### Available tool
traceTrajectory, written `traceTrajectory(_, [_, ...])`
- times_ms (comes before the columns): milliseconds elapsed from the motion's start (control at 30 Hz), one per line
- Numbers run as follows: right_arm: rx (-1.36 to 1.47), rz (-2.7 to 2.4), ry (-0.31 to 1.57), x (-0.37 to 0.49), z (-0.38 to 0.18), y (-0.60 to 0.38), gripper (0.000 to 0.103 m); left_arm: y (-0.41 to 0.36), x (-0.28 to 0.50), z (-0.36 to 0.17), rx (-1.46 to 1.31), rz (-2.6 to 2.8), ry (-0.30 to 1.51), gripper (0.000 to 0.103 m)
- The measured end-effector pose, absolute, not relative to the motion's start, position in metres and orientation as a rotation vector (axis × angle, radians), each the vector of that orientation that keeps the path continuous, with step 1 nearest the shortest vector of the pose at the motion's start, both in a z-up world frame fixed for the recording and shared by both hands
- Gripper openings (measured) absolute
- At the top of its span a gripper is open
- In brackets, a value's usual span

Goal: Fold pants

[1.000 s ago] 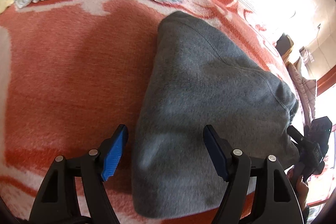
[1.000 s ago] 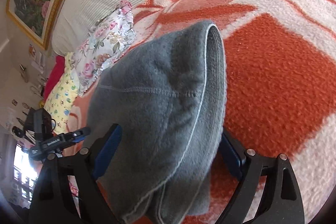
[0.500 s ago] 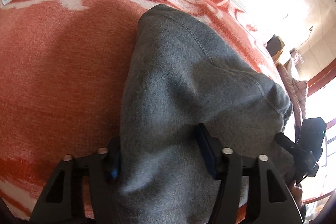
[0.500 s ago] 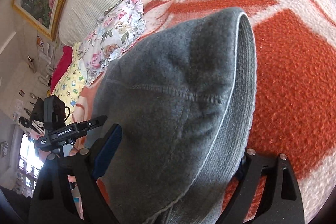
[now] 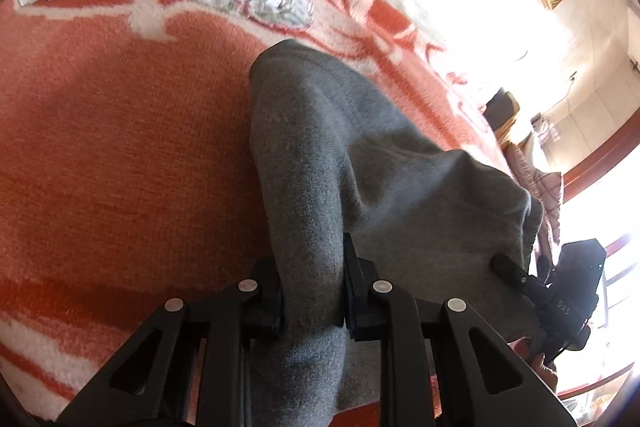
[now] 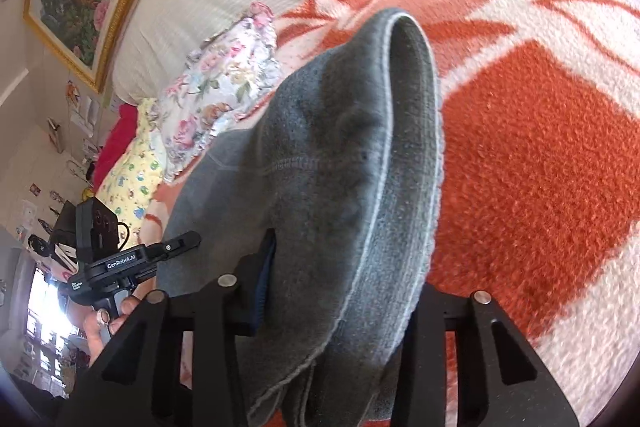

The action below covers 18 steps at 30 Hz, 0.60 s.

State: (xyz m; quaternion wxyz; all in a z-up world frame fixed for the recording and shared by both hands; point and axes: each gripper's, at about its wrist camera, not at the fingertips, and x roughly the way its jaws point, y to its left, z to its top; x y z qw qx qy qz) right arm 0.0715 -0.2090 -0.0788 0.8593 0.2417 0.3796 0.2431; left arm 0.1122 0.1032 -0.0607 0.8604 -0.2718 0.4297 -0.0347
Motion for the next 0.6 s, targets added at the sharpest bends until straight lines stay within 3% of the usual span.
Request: traceTrajectory(600, [0.391,0.705,0.744,0.085,-0.030,-0.118,0.038,0.170,0.055,-0.016,-0.639,0.041,0.747,0.020])
